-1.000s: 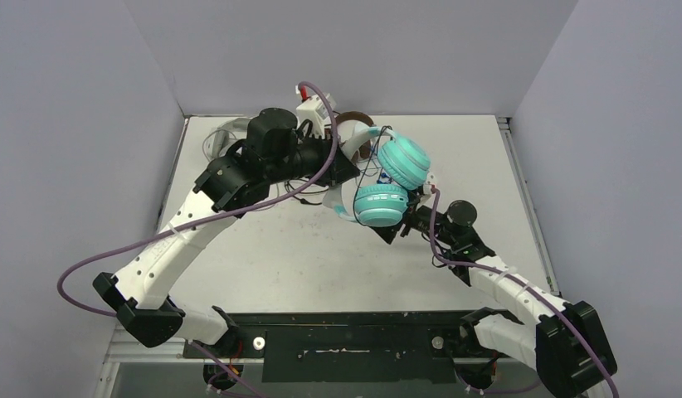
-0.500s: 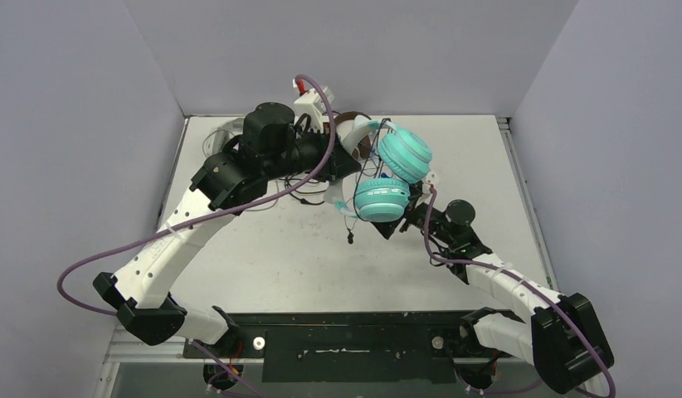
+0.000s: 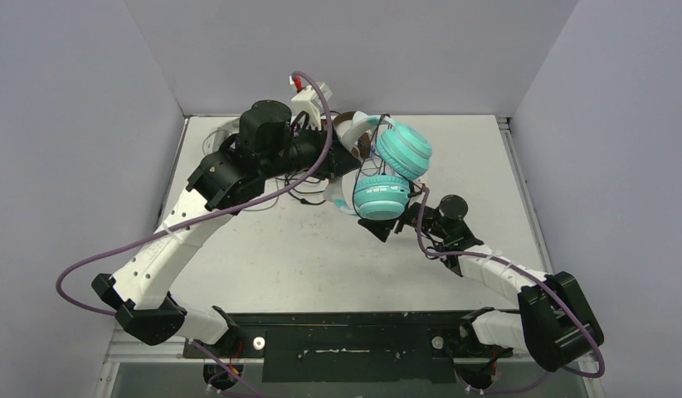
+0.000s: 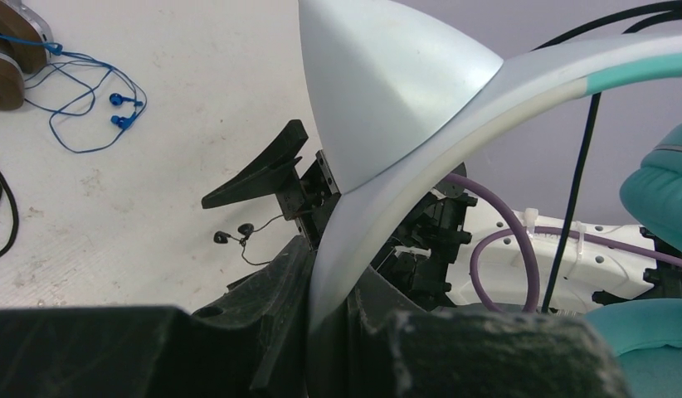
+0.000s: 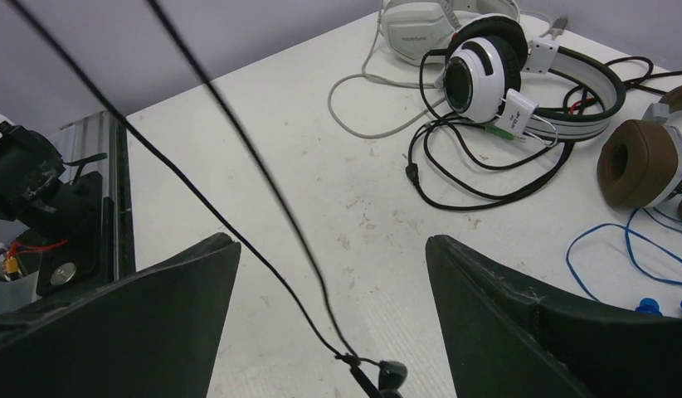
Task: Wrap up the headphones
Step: Wrap the headphones cable around the headphones.
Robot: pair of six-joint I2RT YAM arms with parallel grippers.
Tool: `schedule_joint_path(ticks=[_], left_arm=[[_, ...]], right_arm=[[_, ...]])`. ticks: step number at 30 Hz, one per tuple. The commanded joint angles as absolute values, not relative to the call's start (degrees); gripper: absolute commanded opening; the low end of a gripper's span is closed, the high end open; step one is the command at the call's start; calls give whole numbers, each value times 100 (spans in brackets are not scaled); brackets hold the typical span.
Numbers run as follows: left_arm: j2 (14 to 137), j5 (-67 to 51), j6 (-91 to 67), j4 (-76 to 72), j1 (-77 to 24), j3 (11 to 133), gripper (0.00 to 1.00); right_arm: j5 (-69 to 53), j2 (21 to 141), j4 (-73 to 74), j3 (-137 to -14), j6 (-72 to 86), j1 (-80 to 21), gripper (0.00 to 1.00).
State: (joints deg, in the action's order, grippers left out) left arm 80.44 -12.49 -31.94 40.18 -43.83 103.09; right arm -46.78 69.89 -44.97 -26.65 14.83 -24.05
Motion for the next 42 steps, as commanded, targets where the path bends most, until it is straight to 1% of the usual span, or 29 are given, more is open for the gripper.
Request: schedule_joint_path(ticks=[1, 3, 5, 8, 10, 12, 14, 15, 20, 24, 27, 31, 36, 40, 42], left_arm=[[7893, -1395, -3408, 3595, -4371, 10729, 0], [7886, -1397, -3425, 3573, -4373, 10731, 0], [7892, -1407, -3430, 3568, -4376, 10739, 0], [7884, -1336, -3436, 3599, -4364, 10744, 0], [7873, -1201, -3463, 3638, -4339, 10749, 0], [7843, -1076, -3540, 3652, -4243, 10693, 0], [7815, -1072, -3614, 3623, -4093, 10588, 0], [7818, -1084, -3660, 3621, -3990, 10538, 0], [7850, -1289, -3816, 3469, -3367, 10197, 0], [7815, -1034, -3918, 3194, -3024, 9817, 0], [7813, -769, -4102, 2932, -2870, 9397, 0], [7782, 200, -4278, 2839, -2865, 8903, 0], [7929, 1367, -4383, 3144, -2933, 8674, 0], [8182, 2881, -4268, 3701, -3152, 8637, 0], [8353, 3670, -4294, 4068, -3347, 8649, 0]], right_arm=[[-4930, 7028, -5008, -2930, 1448, -2409, 80], [-4922, 7080, -5001, -2961, 1446, -2403, 72], [-4941, 7128, -5000, -2992, 1458, -2404, 60], [-5036, 7187, -5071, -2998, 1545, -2412, 32], [-5118, 7218, -5135, -2964, 1643, -2413, 16], [-5210, 7212, -5173, -2887, 1783, -2437, 8], [-5233, 7123, -5183, -2754, 1866, -2516, 1], [-5211, 7048, -5120, -2672, 1875, -2574, 0], [-4933, 6253, -4452, -2344, 1819, -3063, 0], [-4607, 5564, -3813, -2199, 1873, -3674, 0], [-4546, 5257, -3381, -2218, 2029, -4004, 0], [-4282, 4903, -2549, -2457, 2002, -4344, 0], [-4341, 4937, -1371, -3118, 1624, -4509, 0], [-4298, 4985, -591, -3748, 1181, -4509, 0], [-4033, 5055, -102, -4095, 914, -4502, 0]])
